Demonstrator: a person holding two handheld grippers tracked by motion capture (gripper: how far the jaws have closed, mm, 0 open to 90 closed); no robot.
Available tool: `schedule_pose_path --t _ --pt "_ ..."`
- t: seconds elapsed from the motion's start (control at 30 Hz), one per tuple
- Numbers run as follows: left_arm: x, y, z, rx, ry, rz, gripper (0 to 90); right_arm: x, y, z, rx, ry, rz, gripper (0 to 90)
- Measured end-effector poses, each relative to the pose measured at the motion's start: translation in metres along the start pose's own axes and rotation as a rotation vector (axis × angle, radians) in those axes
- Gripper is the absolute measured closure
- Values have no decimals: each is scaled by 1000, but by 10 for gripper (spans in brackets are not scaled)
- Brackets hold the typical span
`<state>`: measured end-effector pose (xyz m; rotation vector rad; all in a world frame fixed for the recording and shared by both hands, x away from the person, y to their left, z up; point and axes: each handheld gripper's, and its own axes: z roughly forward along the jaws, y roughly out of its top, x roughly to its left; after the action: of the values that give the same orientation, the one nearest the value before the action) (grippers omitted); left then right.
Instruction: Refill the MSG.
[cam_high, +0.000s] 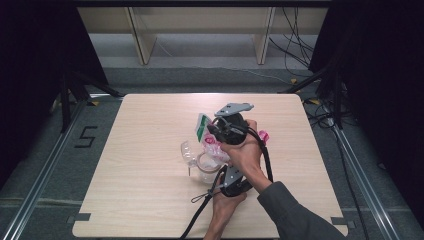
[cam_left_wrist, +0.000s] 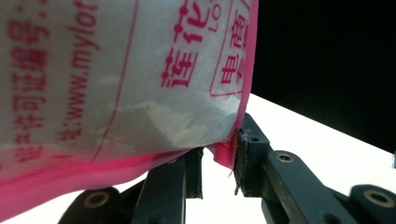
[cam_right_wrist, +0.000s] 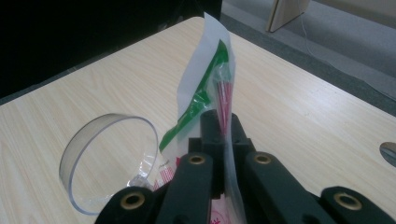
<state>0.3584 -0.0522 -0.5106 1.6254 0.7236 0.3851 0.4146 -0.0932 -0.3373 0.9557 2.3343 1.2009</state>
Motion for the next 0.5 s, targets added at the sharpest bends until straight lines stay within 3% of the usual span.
schedule_pose_path --t 0.13,0.17,0.27,0.5 --pt "-1 0 0 -1 -2 -3 750 -1 0 3 -5 0 -27 900" --pt "0 0 0 0 -1 -2 749 1 0 2 4 0 6 900" --pt "-1 0 0 0 -4 -1 750 -1 0 2 -5 0 -22 900" --pt "-1 0 0 0 -4 0 749 -1 0 2 -1 2 -22 900"
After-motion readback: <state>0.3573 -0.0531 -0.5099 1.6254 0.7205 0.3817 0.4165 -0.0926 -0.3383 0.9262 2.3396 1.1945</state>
